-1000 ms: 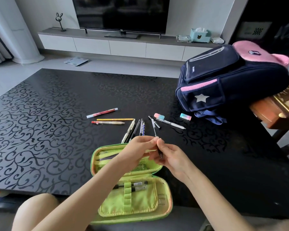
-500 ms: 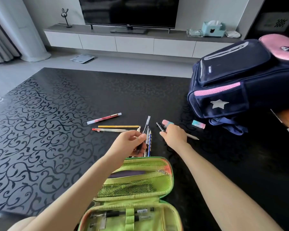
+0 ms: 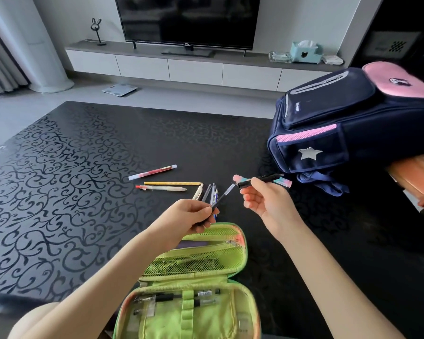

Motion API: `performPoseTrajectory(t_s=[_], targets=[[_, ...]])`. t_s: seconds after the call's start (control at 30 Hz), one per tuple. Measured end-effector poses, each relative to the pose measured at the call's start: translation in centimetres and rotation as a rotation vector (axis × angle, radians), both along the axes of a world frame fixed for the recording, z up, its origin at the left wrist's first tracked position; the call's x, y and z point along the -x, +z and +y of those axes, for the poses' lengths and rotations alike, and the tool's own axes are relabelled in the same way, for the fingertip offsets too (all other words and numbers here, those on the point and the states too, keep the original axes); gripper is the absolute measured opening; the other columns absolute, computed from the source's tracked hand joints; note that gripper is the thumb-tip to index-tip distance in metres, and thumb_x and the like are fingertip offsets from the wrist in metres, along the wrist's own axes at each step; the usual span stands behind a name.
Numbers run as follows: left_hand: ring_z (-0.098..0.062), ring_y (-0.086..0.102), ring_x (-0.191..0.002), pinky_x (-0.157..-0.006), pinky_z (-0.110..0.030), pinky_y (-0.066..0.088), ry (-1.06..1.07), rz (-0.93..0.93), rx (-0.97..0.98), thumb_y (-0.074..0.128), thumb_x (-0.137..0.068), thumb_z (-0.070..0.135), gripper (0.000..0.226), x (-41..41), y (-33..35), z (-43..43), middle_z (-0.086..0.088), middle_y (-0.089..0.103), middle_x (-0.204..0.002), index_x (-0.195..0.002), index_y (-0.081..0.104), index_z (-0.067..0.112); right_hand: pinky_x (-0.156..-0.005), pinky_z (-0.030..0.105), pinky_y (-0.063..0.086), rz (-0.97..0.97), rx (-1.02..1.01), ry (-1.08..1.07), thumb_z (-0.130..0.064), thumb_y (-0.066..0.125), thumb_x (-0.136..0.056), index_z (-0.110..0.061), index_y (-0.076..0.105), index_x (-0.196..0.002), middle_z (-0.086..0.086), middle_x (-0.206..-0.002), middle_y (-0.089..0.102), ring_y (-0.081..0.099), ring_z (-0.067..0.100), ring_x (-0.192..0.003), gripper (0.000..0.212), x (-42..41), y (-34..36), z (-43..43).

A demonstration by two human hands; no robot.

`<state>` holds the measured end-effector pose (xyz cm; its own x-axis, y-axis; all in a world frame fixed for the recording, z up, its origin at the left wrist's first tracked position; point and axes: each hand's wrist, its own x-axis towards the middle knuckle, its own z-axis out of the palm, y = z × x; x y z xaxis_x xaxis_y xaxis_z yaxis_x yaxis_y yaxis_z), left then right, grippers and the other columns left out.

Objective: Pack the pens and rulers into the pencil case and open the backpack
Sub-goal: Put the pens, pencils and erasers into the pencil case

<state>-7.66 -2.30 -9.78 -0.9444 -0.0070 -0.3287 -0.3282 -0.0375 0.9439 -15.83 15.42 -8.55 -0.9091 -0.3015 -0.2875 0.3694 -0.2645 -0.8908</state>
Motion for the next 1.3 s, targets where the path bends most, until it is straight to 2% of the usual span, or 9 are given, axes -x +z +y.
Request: performPoseTrajectory(t_s=[0.17,0.43,0.57,0.7,0.83,0.93,1.1,1.2,1.3], targets=[[-0.01,0.048,-0.058,-0.054,-0.016,0.043,-0.042,0.041,0.037,0.05,-0.093,0.006,0.018,-1.3,1.6,0.6,-0.003,0.061,-0.07,-0.087,0.067,0.004,-0.048,0.02,0.044,0.135,-0.084,0.028,-0.009,0.052,-0.092,0.011,0.061,-0.095,0.034,-0.11,0.061,0.052,0.01,-0.053,0.022,-1.0,1.6,0.6],[-0.014,0.048,-0.066,-0.056,-0.016,0.045,-0.109,0.044,0.085,0.052,-0.093,0.009,0.018,-2.7,3.0,0.6,-0.001,0.061,-0.07,-0.095,0.068,0.001,-0.052,0.026,0.042,0.315,-0.31,0.102,-0.009,0.054,-0.091,0.01,0.062,-0.084,0.03,-0.097,0.068,0.05,0.014,-0.053,0.022,-2.5,4.0,1.4],[-0.012,0.049,-0.063,-0.056,-0.016,0.045,-0.103,0.083,0.079,0.053,-0.092,0.009,0.016,-3.1,4.0,1.3,-0.001,0.062,-0.068,-0.089,0.068,0.005,-0.049,0.023,0.042,0.328,-0.35,0.201,-0.01,0.057,-0.091,0.007,0.063,-0.091,0.015,-0.07,0.066,0.051,0.012,-0.05,0.018,-4.1,4.4,1.1],[-0.012,0.054,-0.057,-0.061,-0.02,0.048,-0.013,0.21,0.336,0.064,-0.085,0.012,0.008,-3.4,4.2,1.9,0.003,0.067,-0.064,-0.081,0.07,0.013,-0.044,0.023,0.037,0.305,-0.306,0.191,-0.011,0.058,-0.09,-0.002,0.064,-0.088,0.005,-0.057,0.06,0.047,0.011,-0.045,0.011,-5.8,4.4,0.5],[0.002,0.053,-0.046,-0.053,-0.008,0.043,0.086,0.36,0.544,0.075,-0.075,0.015,0.009,-4.3,4.2,2.8,0.012,0.062,-0.056,-0.076,0.07,0.023,-0.038,0.021,0.03,0.274,-0.285,0.092,-0.012,0.063,-0.087,-0.009,0.054,-0.059,0.005,-0.049,0.053,0.038,0.009,-0.036,0.03,-6.9,4.6,0.6],[0.003,0.057,-0.054,-0.053,-0.007,0.044,0.136,0.443,0.625,0.078,-0.072,0.016,0.015,-4.9,4.1,3.5,0.015,0.062,-0.059,-0.072,0.069,0.029,-0.039,0.022,0.028,0.249,-0.247,0.032,-0.012,0.064,-0.086,-0.011,0.052,-0.058,0.004,-0.047,0.051,0.037,0.01,-0.037,0.031,-7.8,4.6,0.7],[-0.015,0.053,-0.054,-0.055,-0.023,0.047,0.01,0.19,-0.055,0.062,-0.084,0.007,0.016,-5.5,4.1,4.2,-0.004,0.065,-0.062,-0.073,0.072,0.013,-0.04,0.021,0.033,0.269,-0.138,0.101,-0.005,0.061,-0.087,-0.015,0.058,-0.051,0.008,-0.052,0.057,0.043,0.014,-0.043,0.037,-8.3,5.1,1.6],[-0.01,0.053,-0.052,-0.045,-0.015,0.044,-0.117,0.036,-0.384,0.051,-0.087,0.009,0.02,-5.8,4.6,4.1,-0.005,0.062,-0.062,-0.081,0.068,0.0,-0.043,0.02,0.035,0.279,-0.14,0.233,-0.004,0.059,-0.087,0.003,0.062,-0.079,0.008,-0.055,0.059,0.045,0.014,-0.048,0.012,-7.9,5.7,2.5],[-0.008,0.051,-0.051,-0.04,-0.013,0.04,-0.248,-0.038,-0.544,0.046,-0.086,0.014,0.028,-5.9,5.0,3.7,-0.005,0.059,-0.062,-0.083,0.069,-0.002,-0.048,0.021,0.038,0.31,-0.151,0.356,-0.005,0.06,-0.087,0.012,0.061,-0.096,0.01,-0.062,0.062,0.049,0.012,-0.05,0.019,-7.8,6.5,3.3]])
